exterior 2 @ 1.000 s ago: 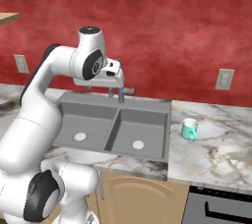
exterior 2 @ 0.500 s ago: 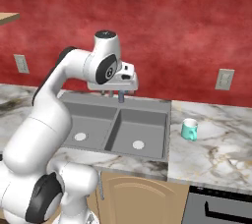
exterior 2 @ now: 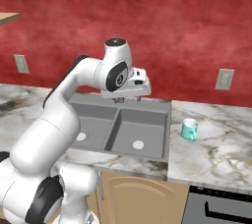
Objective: Place the mug in the left basin and the glass cup in the right basin of the sink.
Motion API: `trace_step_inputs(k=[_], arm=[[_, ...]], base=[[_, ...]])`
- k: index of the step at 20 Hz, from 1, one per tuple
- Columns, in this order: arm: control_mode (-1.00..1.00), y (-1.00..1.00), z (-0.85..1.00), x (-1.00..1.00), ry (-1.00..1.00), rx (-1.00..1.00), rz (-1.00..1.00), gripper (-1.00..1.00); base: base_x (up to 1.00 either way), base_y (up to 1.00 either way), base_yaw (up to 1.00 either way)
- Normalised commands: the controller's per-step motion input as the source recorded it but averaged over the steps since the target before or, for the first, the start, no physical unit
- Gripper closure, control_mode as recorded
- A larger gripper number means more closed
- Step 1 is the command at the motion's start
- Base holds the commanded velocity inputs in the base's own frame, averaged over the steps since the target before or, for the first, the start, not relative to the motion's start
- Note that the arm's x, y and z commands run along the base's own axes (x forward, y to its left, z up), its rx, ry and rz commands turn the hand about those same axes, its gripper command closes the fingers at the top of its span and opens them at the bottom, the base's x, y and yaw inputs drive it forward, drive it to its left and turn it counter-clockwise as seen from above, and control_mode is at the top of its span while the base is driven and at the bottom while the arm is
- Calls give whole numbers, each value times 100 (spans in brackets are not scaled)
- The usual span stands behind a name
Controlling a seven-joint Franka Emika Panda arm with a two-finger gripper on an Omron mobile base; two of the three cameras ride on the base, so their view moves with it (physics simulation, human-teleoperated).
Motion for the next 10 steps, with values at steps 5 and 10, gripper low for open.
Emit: trace_step_inputs(k=[5,10], arm=[[-100,-43,-28,0,0,-11,0,-100],[-100,-45,-31,0,0,-8,1,-100]], base=[[0,0,0],[0,0,0]])
